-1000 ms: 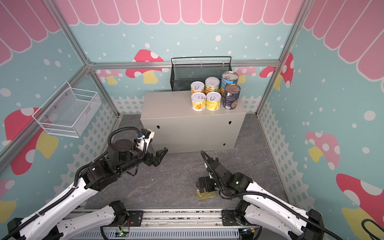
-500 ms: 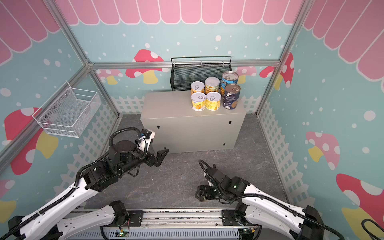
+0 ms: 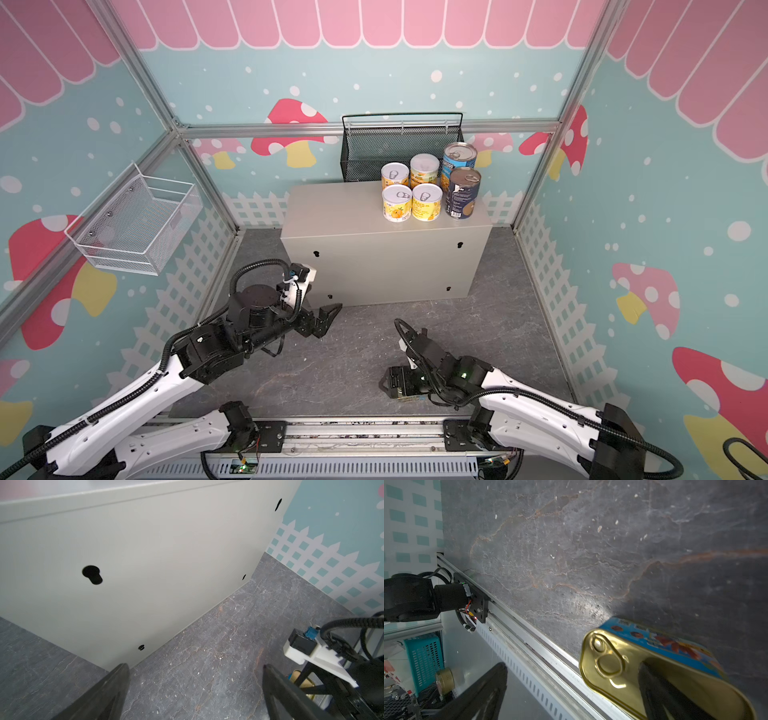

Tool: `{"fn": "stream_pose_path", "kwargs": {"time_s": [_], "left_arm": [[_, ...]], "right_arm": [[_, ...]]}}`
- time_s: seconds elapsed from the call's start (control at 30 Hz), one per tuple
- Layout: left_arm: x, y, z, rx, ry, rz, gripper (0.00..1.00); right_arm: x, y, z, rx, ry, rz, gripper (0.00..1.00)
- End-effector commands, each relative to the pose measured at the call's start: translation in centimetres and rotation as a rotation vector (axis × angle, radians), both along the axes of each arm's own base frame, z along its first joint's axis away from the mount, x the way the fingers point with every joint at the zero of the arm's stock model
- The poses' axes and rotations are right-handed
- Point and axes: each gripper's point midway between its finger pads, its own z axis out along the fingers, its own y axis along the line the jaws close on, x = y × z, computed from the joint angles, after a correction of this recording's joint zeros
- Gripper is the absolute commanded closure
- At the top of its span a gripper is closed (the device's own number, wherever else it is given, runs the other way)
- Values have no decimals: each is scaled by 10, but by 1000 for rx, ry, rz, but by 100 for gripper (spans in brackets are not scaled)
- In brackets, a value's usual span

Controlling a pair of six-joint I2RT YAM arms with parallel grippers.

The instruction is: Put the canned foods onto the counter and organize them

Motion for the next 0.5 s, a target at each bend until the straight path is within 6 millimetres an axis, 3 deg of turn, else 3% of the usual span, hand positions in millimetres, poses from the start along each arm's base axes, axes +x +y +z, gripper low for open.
{"fn": "stream_pose_path", "kwargs": {"time_s": [0.0,0.1,0.27,0.37,0.47], "left_arm": [[-16,-1,-22,-53,90,-23,1],[-32,1,-45,-90,157,-34,1],[-53,-6,-57,-146,170,-72,1],[-58,-11,-63,-145,183,-88,1],[-62,-19,-71,-146,195,-117,1]], "right_arm": [[15,-3,-28,-88,-46,-22,0],[31,19,-26,-69,-100,20,0],[60,46,-9,-78,-216,59,0],[65,46,2,-68,-245,54,0],[62,34,6,-70,-251,27,0]]}}
